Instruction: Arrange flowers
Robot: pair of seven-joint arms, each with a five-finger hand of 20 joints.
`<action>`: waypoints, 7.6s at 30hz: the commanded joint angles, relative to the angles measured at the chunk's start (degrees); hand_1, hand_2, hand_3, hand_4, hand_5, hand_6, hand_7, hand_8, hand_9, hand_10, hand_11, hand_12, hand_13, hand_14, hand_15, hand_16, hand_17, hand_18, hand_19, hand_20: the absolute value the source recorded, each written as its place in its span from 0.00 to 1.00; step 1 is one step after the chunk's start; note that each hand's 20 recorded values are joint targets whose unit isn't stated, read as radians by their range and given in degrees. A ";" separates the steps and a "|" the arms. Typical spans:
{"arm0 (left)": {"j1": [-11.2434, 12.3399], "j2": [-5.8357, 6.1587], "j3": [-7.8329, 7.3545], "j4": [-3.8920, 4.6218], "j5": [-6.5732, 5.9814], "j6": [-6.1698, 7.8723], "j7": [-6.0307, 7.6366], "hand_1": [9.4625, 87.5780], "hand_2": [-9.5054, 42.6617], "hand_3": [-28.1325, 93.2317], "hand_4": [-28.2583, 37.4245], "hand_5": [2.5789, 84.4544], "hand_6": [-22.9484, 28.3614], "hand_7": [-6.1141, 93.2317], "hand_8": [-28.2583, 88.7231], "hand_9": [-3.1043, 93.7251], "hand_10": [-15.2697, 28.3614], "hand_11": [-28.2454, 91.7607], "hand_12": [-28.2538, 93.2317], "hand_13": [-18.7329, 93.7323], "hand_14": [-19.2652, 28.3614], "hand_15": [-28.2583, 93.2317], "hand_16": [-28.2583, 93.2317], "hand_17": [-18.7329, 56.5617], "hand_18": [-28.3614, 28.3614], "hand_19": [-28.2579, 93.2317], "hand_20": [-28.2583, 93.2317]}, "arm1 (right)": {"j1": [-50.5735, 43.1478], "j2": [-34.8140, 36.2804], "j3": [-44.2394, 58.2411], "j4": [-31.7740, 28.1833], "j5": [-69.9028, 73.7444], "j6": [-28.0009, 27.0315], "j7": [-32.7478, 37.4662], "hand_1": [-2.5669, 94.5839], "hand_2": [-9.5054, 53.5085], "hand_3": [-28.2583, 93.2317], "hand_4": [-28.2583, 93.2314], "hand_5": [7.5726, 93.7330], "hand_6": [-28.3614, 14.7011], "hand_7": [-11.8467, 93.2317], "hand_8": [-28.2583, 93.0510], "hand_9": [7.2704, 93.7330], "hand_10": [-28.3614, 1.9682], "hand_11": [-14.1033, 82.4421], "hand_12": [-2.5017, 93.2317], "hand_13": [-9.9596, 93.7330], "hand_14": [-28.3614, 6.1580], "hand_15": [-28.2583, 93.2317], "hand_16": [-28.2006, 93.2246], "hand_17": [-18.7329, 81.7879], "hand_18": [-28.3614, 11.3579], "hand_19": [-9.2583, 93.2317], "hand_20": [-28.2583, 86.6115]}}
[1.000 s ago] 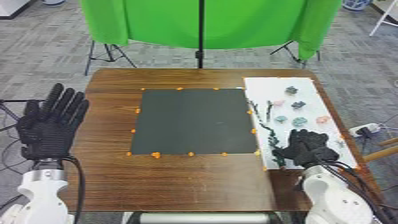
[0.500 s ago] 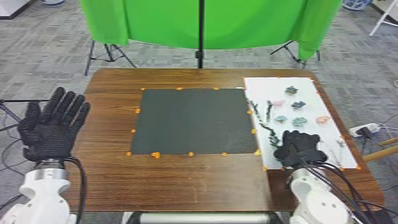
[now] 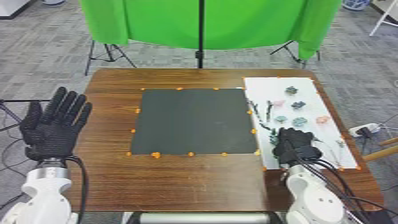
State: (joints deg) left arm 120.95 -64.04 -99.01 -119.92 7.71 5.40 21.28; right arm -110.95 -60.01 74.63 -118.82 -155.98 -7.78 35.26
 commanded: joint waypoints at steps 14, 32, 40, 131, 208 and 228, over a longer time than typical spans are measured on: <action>2.33 -0.43 -0.21 0.16 -0.62 0.13 1.00 0.22 0.39 0.87 0.00 0.57 0.67 0.15 0.17 0.46 0.73 0.39 0.31 0.44 0.77 0.52 0.17 0.17 0.78 0.56 0.33 | -0.67 0.67 -2.94 -4.52 4.53 19.94 5.24 0.50 0.00 0.95 0.14 1.00 0.66 0.37 0.32 1.00 0.60 0.33 0.37 0.95 0.67 0.44 0.62 0.53 0.08 0.84 0.41; 8.22 -0.02 -4.67 1.32 3.07 -7.00 0.66 0.21 0.40 0.86 0.00 0.54 0.64 0.13 0.17 0.44 0.68 0.36 0.30 0.43 0.75 0.49 0.18 0.17 0.78 0.54 0.32 | 26.92 -11.60 -23.18 8.59 12.31 18.66 4.61 0.48 0.00 0.95 0.17 1.00 0.65 0.35 0.39 1.00 0.59 0.33 0.39 0.93 0.64 0.48 0.62 0.52 0.06 0.86 0.41; 5.08 2.68 -2.74 2.12 3.46 -6.23 -1.96 0.20 0.40 0.87 0.00 0.53 0.64 0.13 0.18 0.44 0.68 0.35 0.31 0.43 0.74 0.47 0.19 0.17 0.77 0.52 0.32 | 32.19 -21.03 -28.21 18.96 14.31 9.30 5.20 0.49 0.00 0.95 0.17 1.00 0.65 0.34 0.40 1.00 0.58 0.33 0.40 0.92 0.62 0.51 0.60 0.51 0.03 0.87 0.41; -0.13 3.61 3.41 3.94 2.07 -3.46 -1.50 0.22 0.41 0.86 0.00 0.54 0.65 0.14 0.17 0.44 0.70 0.37 0.31 0.43 0.77 0.49 0.19 0.16 0.78 0.54 0.33 | 30.66 -25.92 -29.26 21.86 22.64 -21.18 -0.98 0.27 0.25 0.95 0.06 0.60 0.34 0.17 0.14 0.45 0.04 0.38 0.18 0.36 0.07 0.77 0.30 0.32 0.07 0.84 0.49; 3.22 -0.28 1.20 3.06 2.53 -2.11 -0.05 0.22 0.41 0.86 0.00 0.54 0.65 0.14 0.17 0.44 0.70 0.37 0.31 0.42 0.77 0.50 0.18 0.16 0.78 0.54 0.33 | -5.58 -3.07 22.57 -9.16 22.25 -5.89 18.01 0.40 0.00 0.92 0.00 0.62 0.50 0.25 0.13 0.60 0.23 0.43 0.21 0.57 0.28 0.75 0.33 0.41 0.05 0.93 0.43; 4.14 -1.23 1.86 2.79 2.20 -1.56 0.06 0.22 0.41 0.86 0.00 0.54 0.65 0.14 0.17 0.44 0.70 0.37 0.31 0.42 0.77 0.51 0.18 0.16 0.78 0.54 0.33 | -5.32 -4.22 18.93 0.70 13.32 2.41 13.29 0.47 0.00 0.86 0.00 0.66 0.55 0.26 0.13 0.59 0.30 0.50 0.22 0.58 0.33 0.78 0.36 0.43 0.08 0.92 0.45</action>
State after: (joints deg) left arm 123.41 -64.36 -97.82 -117.12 10.11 2.94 21.40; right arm -116.95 -63.69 95.75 -120.88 -138.65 -8.33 50.19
